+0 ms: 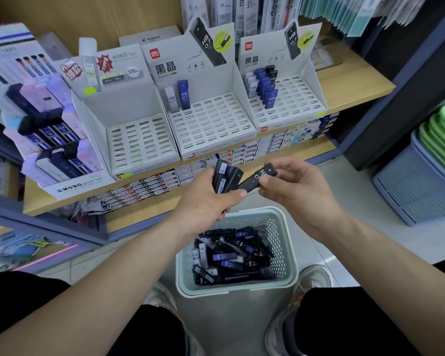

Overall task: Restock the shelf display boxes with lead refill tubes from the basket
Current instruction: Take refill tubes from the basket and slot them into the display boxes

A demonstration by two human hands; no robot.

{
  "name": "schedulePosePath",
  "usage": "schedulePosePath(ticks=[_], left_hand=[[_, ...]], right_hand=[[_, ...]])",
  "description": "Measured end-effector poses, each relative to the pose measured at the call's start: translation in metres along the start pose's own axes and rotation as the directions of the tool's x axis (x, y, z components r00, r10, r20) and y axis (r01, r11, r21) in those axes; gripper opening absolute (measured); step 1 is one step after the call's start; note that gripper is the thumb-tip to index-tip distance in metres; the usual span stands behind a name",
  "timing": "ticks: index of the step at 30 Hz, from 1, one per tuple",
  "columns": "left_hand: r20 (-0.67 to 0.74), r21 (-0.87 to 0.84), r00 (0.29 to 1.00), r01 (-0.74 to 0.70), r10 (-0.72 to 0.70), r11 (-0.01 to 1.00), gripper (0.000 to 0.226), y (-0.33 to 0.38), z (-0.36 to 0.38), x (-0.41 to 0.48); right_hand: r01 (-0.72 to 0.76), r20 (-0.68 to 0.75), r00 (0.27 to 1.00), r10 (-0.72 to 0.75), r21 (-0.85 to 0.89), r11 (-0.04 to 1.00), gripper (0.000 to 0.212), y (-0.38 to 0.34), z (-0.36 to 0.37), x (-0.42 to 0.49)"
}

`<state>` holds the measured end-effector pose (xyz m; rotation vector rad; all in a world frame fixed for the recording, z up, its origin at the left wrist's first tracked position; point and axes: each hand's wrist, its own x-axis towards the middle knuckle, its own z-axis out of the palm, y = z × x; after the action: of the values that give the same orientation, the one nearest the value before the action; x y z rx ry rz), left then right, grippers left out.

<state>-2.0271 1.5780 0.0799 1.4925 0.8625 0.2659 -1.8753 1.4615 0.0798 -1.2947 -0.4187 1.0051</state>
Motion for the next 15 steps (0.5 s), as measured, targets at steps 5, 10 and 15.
schedulePosePath(ticks=[5,10,15], left_hand=[[0.010,0.010,1.000,0.015,-0.015,1.000,0.028,-0.001,-0.001,-0.002],[0.024,0.041,1.000,0.007,-0.008,0.999,0.026,-0.002,0.000,-0.004],[0.009,0.029,1.000,-0.007,0.007,1.000,0.020,0.005,0.002,0.001]], right_hand=[[0.011,-0.027,1.000,-0.014,-0.086,0.996,0.020,-0.002,0.003,-0.003],[0.075,-0.036,0.996,-0.081,-0.146,0.987,0.019,-0.002,0.007,-0.005],[0.140,-0.067,0.985,-0.157,-0.209,0.968,0.014,-0.017,0.014,-0.001]])
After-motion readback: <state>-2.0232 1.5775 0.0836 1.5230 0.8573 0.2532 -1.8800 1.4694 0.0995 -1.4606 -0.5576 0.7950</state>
